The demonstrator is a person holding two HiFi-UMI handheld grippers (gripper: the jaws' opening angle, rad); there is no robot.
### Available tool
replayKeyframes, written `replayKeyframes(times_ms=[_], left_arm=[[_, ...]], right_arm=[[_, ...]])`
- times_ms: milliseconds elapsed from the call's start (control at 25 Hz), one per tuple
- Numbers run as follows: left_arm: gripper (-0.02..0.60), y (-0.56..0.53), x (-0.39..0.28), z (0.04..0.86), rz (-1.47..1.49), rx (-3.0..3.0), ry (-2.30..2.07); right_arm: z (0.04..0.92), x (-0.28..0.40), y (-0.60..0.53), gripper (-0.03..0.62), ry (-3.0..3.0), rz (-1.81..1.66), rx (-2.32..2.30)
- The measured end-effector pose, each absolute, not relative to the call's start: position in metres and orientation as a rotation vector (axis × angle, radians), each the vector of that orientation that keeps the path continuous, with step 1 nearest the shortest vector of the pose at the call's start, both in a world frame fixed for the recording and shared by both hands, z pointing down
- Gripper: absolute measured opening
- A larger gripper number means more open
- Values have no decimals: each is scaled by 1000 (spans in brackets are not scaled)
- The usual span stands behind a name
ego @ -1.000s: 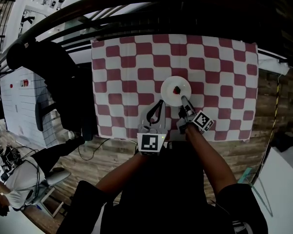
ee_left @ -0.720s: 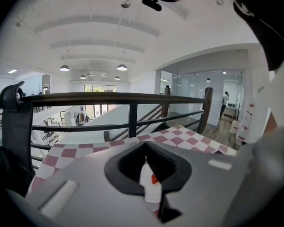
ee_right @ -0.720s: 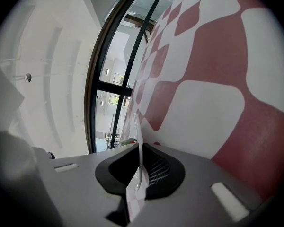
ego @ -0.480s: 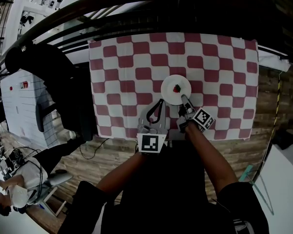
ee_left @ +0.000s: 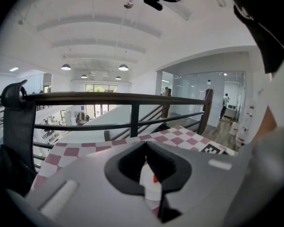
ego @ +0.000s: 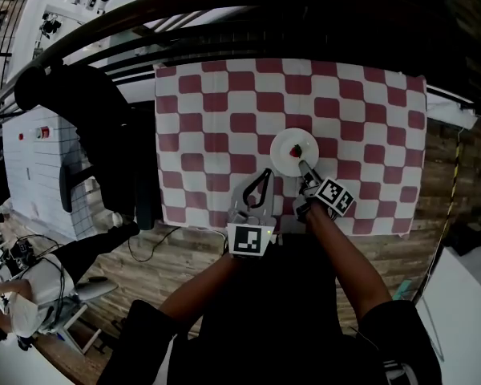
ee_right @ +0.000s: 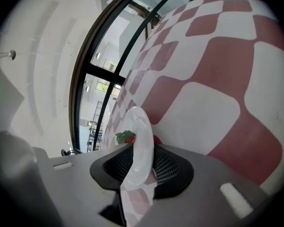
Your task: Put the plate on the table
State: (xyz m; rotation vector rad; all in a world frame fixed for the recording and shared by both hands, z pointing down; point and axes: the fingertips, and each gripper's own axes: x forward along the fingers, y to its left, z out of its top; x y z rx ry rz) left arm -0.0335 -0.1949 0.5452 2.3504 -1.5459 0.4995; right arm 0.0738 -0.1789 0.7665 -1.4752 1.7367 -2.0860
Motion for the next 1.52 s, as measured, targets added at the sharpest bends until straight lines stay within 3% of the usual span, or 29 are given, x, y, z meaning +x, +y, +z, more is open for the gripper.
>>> replayKeyframes(times_ms=[320,800,1280,1520], left_arm=[[9,-180,-32,534,478,2389,-1537],[9,-154,-46,527,412,2356,-1544],[9,-138,-39,498,320,2437,-1520],[9,-125,-39,481,264,2454,-1521]], right_arm=[[766,82,-165,164,1824,-2157,-1631],[728,95,-141,155,1849,-2062,-1593],[620,62,-120,153,2068,-1871,-1443],[588,46,-105,104,2174,-1809,-1434]])
